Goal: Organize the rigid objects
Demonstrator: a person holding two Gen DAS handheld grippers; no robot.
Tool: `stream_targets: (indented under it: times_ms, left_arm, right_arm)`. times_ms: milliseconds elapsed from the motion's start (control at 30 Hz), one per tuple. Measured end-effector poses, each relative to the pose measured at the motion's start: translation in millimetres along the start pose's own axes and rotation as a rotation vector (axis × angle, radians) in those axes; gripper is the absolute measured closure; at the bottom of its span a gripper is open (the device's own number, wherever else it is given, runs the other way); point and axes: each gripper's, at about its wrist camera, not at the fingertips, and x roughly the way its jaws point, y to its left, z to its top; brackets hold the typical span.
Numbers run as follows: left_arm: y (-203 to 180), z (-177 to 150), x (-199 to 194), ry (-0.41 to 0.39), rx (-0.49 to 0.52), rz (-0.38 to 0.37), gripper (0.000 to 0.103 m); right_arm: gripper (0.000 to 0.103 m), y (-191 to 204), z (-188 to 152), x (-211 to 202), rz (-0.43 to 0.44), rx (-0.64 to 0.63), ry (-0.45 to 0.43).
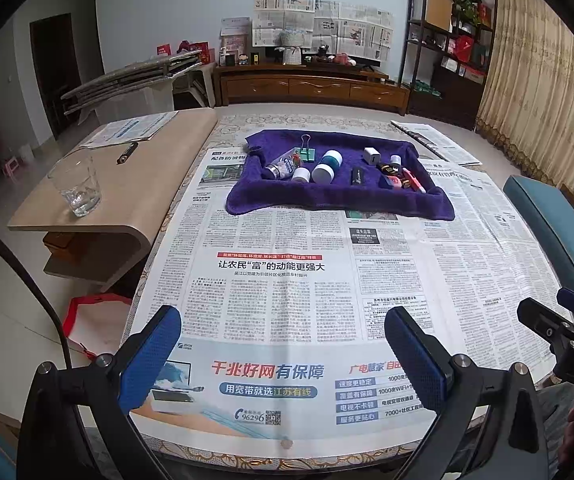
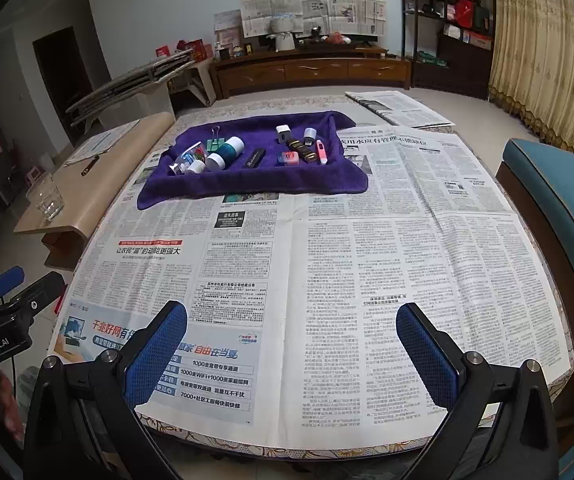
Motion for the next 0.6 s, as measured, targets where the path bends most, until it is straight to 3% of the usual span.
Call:
stream_targets:
  times_ms: [600]
  left_arm:
    - [-2.1, -1.2, 1.1, 0.003, 0.003, -0.002, 0.0]
  right_arm:
    - [0.0, 0.3, 0.7, 1.9, -0.003, -0.004, 0.006]
